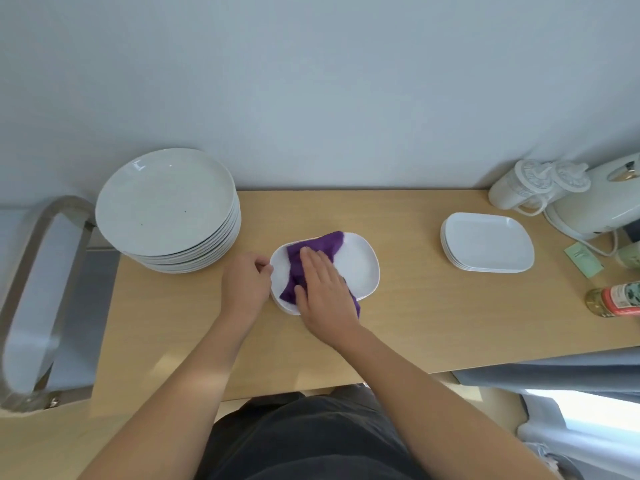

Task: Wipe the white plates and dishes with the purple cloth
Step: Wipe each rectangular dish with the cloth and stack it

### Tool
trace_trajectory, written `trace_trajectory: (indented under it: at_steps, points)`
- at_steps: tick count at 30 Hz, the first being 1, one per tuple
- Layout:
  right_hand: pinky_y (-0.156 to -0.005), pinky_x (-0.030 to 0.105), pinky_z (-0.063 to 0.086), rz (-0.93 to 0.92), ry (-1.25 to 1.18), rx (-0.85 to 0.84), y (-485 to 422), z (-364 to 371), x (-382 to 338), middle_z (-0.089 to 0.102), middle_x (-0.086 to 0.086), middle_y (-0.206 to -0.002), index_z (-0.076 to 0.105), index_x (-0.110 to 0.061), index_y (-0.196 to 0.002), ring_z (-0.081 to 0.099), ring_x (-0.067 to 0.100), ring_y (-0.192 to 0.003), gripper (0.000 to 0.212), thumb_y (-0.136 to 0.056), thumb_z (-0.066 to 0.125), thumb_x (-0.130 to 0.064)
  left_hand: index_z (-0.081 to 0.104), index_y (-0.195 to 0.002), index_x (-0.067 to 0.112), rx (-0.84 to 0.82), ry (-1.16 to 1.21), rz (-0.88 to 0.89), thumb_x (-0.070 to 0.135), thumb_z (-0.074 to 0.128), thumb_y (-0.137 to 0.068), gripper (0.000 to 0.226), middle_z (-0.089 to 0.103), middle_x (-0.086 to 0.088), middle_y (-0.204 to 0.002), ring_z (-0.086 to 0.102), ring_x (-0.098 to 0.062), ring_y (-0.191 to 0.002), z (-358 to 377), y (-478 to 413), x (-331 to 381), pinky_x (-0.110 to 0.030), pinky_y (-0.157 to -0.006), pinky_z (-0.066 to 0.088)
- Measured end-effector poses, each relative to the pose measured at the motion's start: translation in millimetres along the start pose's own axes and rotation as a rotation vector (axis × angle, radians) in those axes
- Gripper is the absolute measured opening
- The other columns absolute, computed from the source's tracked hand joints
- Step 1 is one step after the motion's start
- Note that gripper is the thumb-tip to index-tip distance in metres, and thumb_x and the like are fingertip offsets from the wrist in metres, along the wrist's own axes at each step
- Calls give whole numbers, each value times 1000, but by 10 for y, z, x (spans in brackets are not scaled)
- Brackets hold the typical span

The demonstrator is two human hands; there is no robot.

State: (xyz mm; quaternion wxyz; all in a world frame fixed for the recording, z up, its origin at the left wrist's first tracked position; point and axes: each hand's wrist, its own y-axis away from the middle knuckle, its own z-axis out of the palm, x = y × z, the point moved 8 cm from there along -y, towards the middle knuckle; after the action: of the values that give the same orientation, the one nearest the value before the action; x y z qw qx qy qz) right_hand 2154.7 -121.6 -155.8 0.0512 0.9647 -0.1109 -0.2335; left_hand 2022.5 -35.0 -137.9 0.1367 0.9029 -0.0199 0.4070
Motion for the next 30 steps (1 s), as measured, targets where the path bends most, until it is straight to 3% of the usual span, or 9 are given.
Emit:
trace_trajectory:
  at_steps: [3,8,11,14,16,18,21,24,30]
  points:
    - [-114,42,37,-133,-31,-10,106,15,-94,50,3,-147,49,-13,-144,42,23,-139,57,-94,36,-35,65,-76,18,2,-11,6,8,64,-89,16,64,5,-68,67,-22,-71,13,-5,5,-32,-71,51]
    - [-88,44,51,-23,29,157,266,-262,360,63,0,-114,66,-17,-118,57,26,-106,45,-86,46,-42,72,-88,13,5,2,4,8,64,-89,9,65,4,-77,65,-22,-76,21,-10,-37,-31,-72,48]
    - [-99,49,48,81,83,227,288,-399,658,58,6,-128,65,-15,-122,50,27,-122,49,-90,43,-44,73,-87,13,-3,26,28,7,64,-89,11,66,6,-74,65,-21,-75,28,-3,-43,-35,-71,52]
    - [-124,48,17,128,85,171,179,-377,667,36,11,-157,56,-13,-134,17,31,-151,59,-96,29,-49,74,-88,12,-1,43,38,7,64,-89,11,67,4,-76,65,-22,-76,31,-12,-52,-36,-73,52]
    - [-126,44,5,127,38,107,91,-315,555,21,13,-164,45,-8,-143,2,30,-155,70,-94,16,-49,74,-90,12,-4,48,40,8,65,-89,10,68,2,-79,66,-22,-77,34,-25,-68,-37,-74,53]
    - [-126,43,9,93,8,56,7,-274,406,19,17,-165,40,-3,-147,4,32,-155,75,-92,11,-43,74,-92,11,-11,61,34,8,66,-88,10,69,2,-81,68,-22,-78,37,-40,-95,-38,-77,54]
    - [-125,41,11,-30,2,-32,-88,-140,91,20,18,-164,36,-2,-152,10,34,-154,64,-96,23,-31,76,-93,11,-18,100,19,8,68,-87,10,70,2,-82,70,-22,-78,39,-64,-114,-39,-80,56]
    - [-125,39,13,-112,-14,-61,-93,15,-185,24,8,-165,36,-11,-154,13,27,-154,67,-92,25,-36,77,-91,12,-22,150,-13,8,69,-87,10,70,5,-79,70,-20,-78,27,-62,-124,-38,-83,57]
    - [-117,35,33,-181,-141,-50,71,-14,-159,58,1,-141,64,-12,-128,41,23,-141,48,-81,56,-15,79,-87,13,13,183,-32,5,66,-86,16,70,6,-75,69,-20,-76,51,-48,-137,-33,-77,56]
